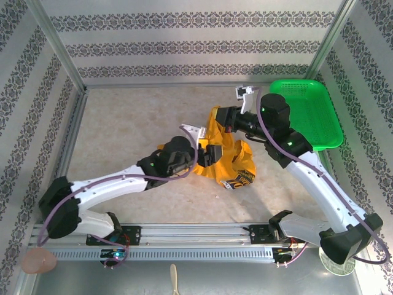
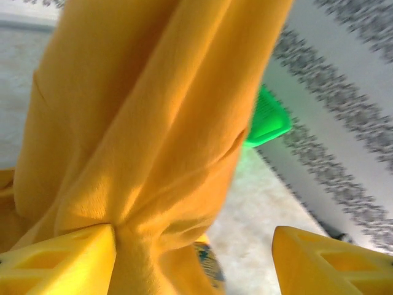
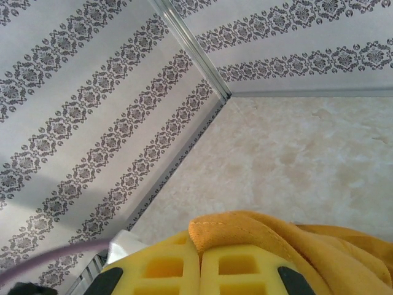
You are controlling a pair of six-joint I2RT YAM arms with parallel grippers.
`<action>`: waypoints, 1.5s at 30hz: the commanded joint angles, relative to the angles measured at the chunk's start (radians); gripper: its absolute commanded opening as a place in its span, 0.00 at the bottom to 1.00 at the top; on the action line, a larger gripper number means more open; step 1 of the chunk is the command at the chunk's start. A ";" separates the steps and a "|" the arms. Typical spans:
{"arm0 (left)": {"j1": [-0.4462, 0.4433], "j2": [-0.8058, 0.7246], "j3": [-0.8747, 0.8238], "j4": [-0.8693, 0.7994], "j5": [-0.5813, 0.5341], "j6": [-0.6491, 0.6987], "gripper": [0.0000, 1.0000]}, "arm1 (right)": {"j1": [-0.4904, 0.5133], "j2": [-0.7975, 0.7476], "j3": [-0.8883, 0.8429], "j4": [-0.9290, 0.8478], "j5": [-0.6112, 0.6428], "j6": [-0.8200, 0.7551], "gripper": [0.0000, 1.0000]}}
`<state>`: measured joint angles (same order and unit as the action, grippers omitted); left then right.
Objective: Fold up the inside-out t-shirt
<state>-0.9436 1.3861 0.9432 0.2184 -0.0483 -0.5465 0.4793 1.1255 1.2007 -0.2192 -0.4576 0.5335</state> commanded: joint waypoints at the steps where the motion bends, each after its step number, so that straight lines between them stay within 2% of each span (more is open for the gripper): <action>1: -0.015 0.026 0.050 0.014 -0.154 0.054 0.68 | -0.008 -0.022 -0.029 0.055 0.011 0.024 0.00; 3: -0.017 0.039 0.046 0.042 -0.202 0.043 0.69 | -0.008 -0.029 -0.038 0.057 0.011 0.027 0.00; 8: -0.017 0.052 0.035 0.101 -0.234 0.036 0.74 | -0.009 -0.033 -0.052 0.067 0.004 0.040 0.00; 12: -0.015 0.077 0.061 0.088 -0.285 0.022 0.75 | -0.009 -0.025 -0.048 0.081 -0.012 0.054 0.00; 13: -0.009 0.082 0.066 0.073 -0.306 0.012 0.72 | -0.008 -0.026 -0.046 0.083 -0.015 0.054 0.00; 15: 0.022 0.088 0.064 0.056 -0.311 -0.015 0.51 | -0.013 -0.026 -0.042 0.083 -0.013 0.054 0.00; 16: 0.044 0.084 0.051 0.062 -0.290 -0.031 0.37 | -0.017 -0.025 -0.039 0.083 -0.010 0.056 0.00; 20: 0.138 0.035 -0.036 0.135 -0.124 -0.068 0.01 | -0.048 -0.009 -0.039 0.099 -0.013 0.086 0.00; 25: 0.213 -0.060 -0.140 0.225 0.157 -0.029 0.00 | -0.082 0.080 -0.029 0.139 -0.016 0.107 0.00; 28: 0.250 -0.086 -0.210 0.337 0.347 -0.067 0.00 | -0.107 0.187 -0.017 0.168 -0.014 0.112 0.00; 29: 0.259 -0.086 -0.230 0.381 0.384 -0.093 0.00 | -0.114 0.228 -0.006 0.173 -0.019 0.111 0.05; 31: 0.277 -0.068 -0.266 0.487 0.455 -0.153 0.00 | -0.136 0.315 0.011 0.183 -0.073 0.106 0.47; 33: 0.287 -0.041 -0.292 0.554 0.483 -0.197 0.00 | -0.155 0.331 -0.022 0.199 -0.098 0.111 0.59; 39: 0.304 0.026 -0.358 0.728 0.501 -0.281 0.00 | -0.171 0.049 -0.279 0.215 -0.007 0.118 0.69; 42: 0.308 0.027 -0.366 0.728 0.520 -0.281 0.00 | -0.163 -0.060 -0.379 0.217 0.010 0.146 0.69; 45: 0.312 0.022 -0.365 0.706 0.541 -0.270 0.00 | -0.136 -0.087 -0.443 0.253 -0.001 0.168 0.69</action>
<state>-0.6456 1.4143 0.5755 0.8349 0.4431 -0.7986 0.3218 1.0306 0.8116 -0.0124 -0.4736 0.6758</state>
